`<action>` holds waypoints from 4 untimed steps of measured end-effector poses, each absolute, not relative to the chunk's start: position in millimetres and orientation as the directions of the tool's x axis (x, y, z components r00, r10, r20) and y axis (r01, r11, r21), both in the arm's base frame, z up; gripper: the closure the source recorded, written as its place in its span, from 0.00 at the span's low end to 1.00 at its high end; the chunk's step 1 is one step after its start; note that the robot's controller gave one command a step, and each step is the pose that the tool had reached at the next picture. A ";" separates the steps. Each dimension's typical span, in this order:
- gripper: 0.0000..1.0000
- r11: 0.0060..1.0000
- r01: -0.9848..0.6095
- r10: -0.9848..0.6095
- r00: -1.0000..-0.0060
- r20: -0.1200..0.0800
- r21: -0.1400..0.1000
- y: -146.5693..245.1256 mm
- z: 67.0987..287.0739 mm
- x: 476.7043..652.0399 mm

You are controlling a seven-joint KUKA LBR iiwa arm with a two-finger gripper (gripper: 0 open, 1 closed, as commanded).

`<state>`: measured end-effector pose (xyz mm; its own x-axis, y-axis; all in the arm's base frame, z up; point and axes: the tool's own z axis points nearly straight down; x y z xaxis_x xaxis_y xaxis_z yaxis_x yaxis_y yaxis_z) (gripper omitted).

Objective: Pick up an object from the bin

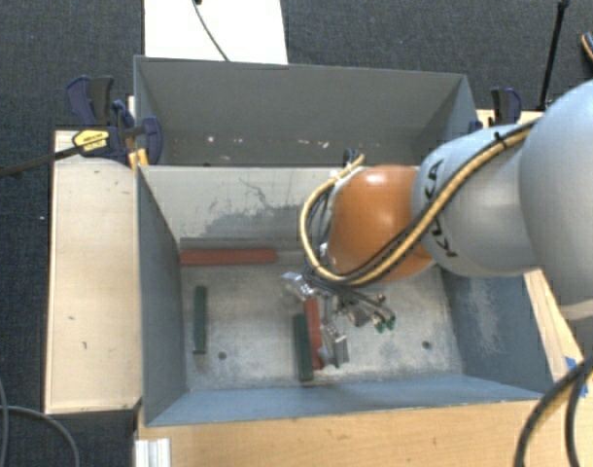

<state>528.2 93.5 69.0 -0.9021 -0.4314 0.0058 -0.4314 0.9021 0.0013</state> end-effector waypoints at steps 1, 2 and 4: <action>0.00 0.687 -0.726 -0.726 -0.687 -0.005 -0.001 111.1 101.1 516.7; 0.00 0.351 -0.937 -0.937 -0.351 -0.006 -0.004 110.3 100.2 514.0; 0.00 0.201 -0.980 -0.980 -0.201 0.000 0.003 126.2 69.8 516.9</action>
Offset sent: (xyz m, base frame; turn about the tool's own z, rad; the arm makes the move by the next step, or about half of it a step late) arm -0.0123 0.0166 0.0310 -0.3663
